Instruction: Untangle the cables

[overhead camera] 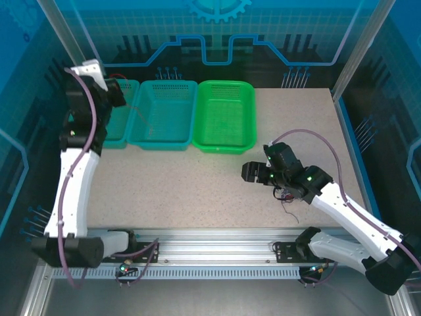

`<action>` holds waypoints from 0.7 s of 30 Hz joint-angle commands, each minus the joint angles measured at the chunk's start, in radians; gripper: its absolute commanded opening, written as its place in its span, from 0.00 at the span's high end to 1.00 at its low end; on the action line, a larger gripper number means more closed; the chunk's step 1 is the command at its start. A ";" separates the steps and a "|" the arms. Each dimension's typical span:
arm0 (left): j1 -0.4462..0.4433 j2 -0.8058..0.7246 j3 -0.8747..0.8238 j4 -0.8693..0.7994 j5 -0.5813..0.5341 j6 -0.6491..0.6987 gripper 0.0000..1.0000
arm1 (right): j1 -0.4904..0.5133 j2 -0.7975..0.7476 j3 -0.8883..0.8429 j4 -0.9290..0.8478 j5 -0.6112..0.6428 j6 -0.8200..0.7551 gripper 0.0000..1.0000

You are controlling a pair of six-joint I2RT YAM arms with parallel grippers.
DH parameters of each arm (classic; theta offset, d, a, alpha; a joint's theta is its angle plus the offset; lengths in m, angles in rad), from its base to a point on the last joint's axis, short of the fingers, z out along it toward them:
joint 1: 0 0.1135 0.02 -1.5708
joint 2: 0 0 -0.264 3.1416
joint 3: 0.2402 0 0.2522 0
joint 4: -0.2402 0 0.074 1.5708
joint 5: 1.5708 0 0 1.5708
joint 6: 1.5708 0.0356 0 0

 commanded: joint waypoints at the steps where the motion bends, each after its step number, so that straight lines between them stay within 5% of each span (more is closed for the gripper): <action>1: 0.089 0.123 0.121 -0.004 0.019 0.007 1.00 | 0.016 -0.015 0.031 -0.029 -0.029 -0.013 0.15; 9: 0.248 0.320 0.241 -0.011 0.048 -0.052 1.00 | 0.017 -0.050 0.076 -0.122 -0.045 -0.022 0.16; 20: 0.289 0.416 0.072 0.069 -0.062 -0.024 1.00 | 0.017 -0.085 0.054 -0.153 -0.058 0.008 0.15; 21: 0.290 0.423 0.065 0.074 -0.065 -0.026 0.92 | 0.017 -0.091 0.050 -0.154 -0.058 0.008 0.15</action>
